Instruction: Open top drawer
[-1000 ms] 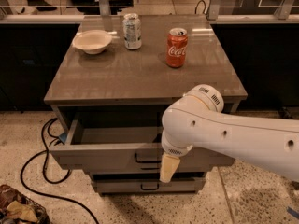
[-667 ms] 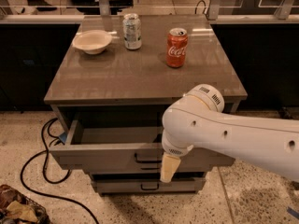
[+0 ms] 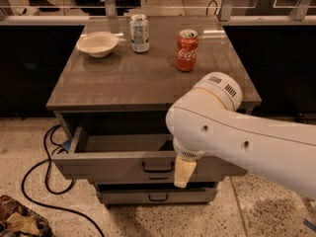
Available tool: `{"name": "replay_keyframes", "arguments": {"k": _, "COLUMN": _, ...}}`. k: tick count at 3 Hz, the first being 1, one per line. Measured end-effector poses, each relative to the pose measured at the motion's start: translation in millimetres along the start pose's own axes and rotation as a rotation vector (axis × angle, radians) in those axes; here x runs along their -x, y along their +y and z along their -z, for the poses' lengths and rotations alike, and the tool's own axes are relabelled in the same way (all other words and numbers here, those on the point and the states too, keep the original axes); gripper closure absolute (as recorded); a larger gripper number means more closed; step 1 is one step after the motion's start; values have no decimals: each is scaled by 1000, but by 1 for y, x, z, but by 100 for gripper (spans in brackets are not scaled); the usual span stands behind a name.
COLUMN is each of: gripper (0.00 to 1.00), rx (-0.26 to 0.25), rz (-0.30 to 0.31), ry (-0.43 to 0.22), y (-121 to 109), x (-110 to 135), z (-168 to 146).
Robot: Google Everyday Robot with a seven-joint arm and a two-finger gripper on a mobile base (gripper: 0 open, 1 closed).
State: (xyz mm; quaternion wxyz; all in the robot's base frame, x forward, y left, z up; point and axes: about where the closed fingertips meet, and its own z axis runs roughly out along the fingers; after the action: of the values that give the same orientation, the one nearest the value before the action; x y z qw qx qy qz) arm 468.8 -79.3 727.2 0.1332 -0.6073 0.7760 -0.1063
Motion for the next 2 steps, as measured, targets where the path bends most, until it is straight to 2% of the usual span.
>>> {"name": "replay_keyframes", "arguments": {"k": 1, "gripper": 25, "rx": 0, "rz": 1, "ry": 3, "y": 1, "x": -1, "z": 1}}
{"name": "replay_keyframes", "arguments": {"k": 2, "gripper": 56, "rx": -1, "rz": 2, "ry": 4, "y": 1, "x": -1, "z": 1}}
